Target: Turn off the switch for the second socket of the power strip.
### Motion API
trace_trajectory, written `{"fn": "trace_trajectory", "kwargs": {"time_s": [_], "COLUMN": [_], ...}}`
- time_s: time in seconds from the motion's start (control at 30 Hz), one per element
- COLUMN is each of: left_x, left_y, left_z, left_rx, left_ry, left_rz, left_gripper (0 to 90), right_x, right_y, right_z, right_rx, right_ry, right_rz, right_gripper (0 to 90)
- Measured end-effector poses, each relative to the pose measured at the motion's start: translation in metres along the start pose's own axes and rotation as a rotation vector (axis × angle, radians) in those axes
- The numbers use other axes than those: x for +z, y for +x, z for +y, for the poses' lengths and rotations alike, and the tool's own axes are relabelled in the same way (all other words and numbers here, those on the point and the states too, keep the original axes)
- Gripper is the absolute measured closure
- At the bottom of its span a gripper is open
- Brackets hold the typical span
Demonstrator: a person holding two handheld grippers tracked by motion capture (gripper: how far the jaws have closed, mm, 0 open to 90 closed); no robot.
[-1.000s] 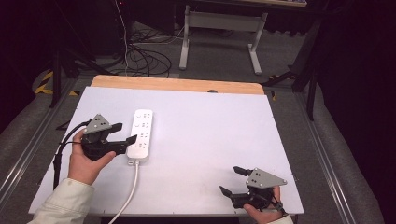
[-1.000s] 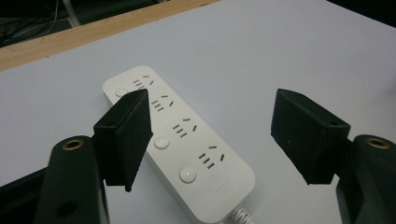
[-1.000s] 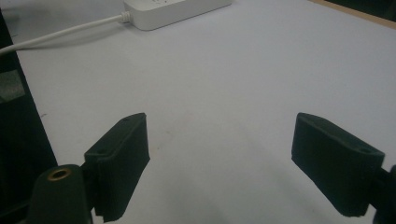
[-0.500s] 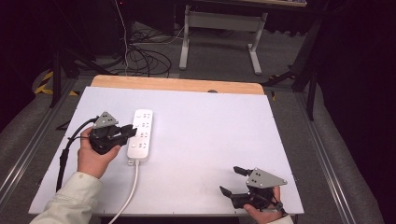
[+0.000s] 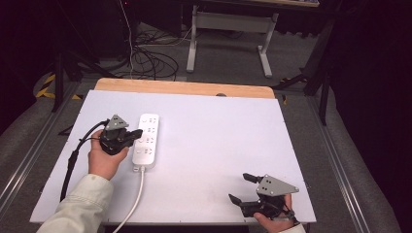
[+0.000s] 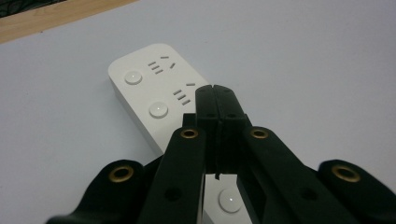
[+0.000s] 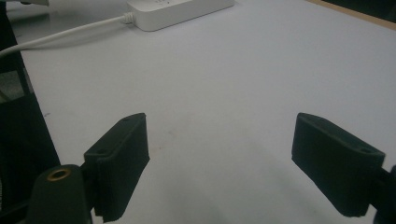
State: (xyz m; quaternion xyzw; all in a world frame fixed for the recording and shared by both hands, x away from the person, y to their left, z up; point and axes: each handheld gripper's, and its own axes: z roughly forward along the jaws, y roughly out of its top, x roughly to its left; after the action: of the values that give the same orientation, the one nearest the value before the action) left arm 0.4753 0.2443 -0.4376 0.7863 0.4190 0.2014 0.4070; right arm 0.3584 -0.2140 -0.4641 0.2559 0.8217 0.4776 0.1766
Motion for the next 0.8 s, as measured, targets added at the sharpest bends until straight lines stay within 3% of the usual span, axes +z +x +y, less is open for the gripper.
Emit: {"fn": "trace_trajectory", "kwargs": {"time_s": [0.27, 0.43, 0.67, 0.8], "left_x": [0.013, 0.018, 0.023, 0.026], "left_y": [0.006, 0.009, 0.009, 0.008], "left_z": [-0.006, -0.012, -0.014, -0.015], "left_rx": [-0.028, -0.071, -0.056, -0.025], "left_ry": [0.016, 0.008, 0.032, 0.063], "left_rz": [0.006, 0.017, 0.034, 0.034], "left_gripper": [90.0, 90.0, 89.9, 90.0], "right_x": [0.0, 0.0, 0.001, 0.001], "right_y": [0.0, 0.0, 0.0, 0.0], "right_z": [0.0, 0.0, 0.0, 0.0], "right_rx": [-0.002, -0.004, -0.004, -0.005], "right_ry": [-0.002, -0.002, -0.004, -0.003], "right_rz": [0.001, -0.002, 0.001, 0.002], "right_gripper": [19.5, 19.0, 19.0, 19.0]}}
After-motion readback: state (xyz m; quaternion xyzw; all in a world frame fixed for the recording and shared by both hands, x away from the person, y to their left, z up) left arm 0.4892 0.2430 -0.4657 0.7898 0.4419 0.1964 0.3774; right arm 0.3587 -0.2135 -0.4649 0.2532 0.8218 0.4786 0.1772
